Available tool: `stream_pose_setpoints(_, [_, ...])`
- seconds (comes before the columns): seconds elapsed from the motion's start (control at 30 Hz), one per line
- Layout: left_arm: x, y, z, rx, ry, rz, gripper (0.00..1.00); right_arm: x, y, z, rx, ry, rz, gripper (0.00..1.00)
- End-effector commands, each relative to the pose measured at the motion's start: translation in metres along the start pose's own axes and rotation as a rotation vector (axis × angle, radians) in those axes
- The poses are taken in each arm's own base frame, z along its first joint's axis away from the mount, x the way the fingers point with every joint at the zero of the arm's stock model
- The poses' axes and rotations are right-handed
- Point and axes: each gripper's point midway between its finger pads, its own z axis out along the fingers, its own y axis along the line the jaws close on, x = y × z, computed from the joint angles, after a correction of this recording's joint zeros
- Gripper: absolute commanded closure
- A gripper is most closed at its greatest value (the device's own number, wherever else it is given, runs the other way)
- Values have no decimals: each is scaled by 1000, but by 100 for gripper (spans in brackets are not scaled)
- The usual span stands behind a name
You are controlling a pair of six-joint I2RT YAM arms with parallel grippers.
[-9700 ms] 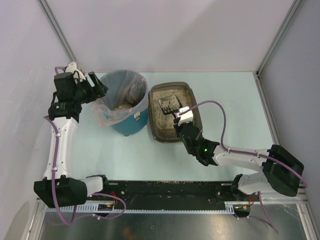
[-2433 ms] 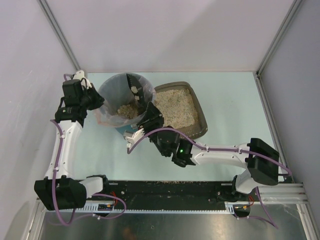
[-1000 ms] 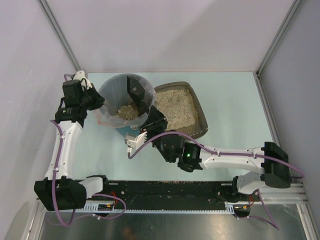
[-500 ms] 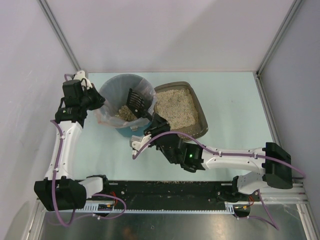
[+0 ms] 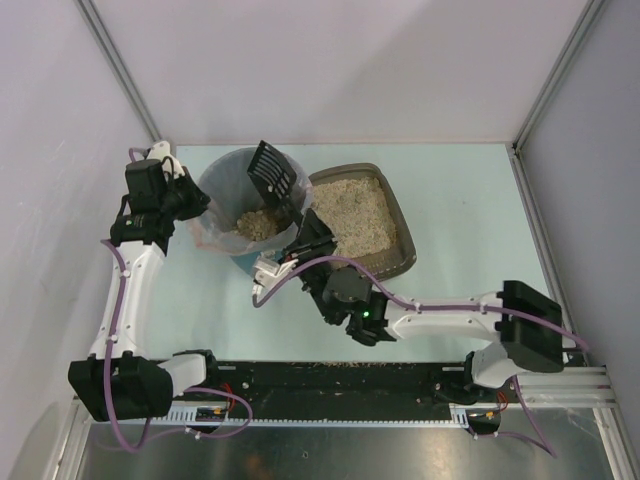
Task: Clean the litter box
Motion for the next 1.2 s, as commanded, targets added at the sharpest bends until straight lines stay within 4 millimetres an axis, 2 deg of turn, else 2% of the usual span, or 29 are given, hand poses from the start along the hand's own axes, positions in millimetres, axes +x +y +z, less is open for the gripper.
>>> stream_pose_setpoints(0.0, [-12, -18, -4, 73, -45, -2, 100, -2, -48, 5, 254, 35, 95, 100])
stream_pose_setpoints(0.1, [-10, -17, -4, 69, -38, -4, 100, -7, -39, 12, 225, 27, 146, 100])
stream_pose_setpoints(0.17, [-12, -17, -3, 70, -42, -1, 100, -6, -48, 13, 217, 22, 197, 100])
stream_pose_setpoints(0.2, [-12, -16, -4, 65, -44, -2, 100, -5, -51, 13, 215, 16, 277, 100])
stream_pose_setpoints(0.27, [-13, -15, -4, 61, -47, 2, 100, 3, -66, 12, 207, 21, 337, 100])
stream_pose_setpoints(0.4, [-12, -14, -4, 57, -45, 2, 100, 17, -89, 7, 189, 30, 480, 100])
stream_pose_setpoints(0.43, [-11, -13, -3, 53, -43, 1, 100, 24, -85, 7, 165, 49, 521, 100])
stream_pose_setpoints(0.5, [-11, -13, -2, 53, -42, 0, 100, 33, -101, 2, 170, 63, 596, 100])
stream_pose_setpoints(0.53, [-11, -12, -2, 51, -41, 0, 100, 37, -91, 2, 133, 86, 640, 100])
stream_pose_setpoints(0.6, [-9, -11, 0, 49, -33, -3, 100, 55, -99, -1, 136, 130, 726, 100])
stream_pose_setpoints(0.8, [-6, -13, 6, 62, -12, -16, 100, 103, -86, -12, 121, 297, 965, 100])
stream_pose_setpoints(0.93, [-6, -13, 9, 62, -4, -19, 100, 133, -63, -23, 70, 419, 1042, 100])
stream_pose_setpoints(1.17, [-8, -10, 8, 52, -13, -18, 100, 160, -27, -26, -38, 547, 1191, 100])
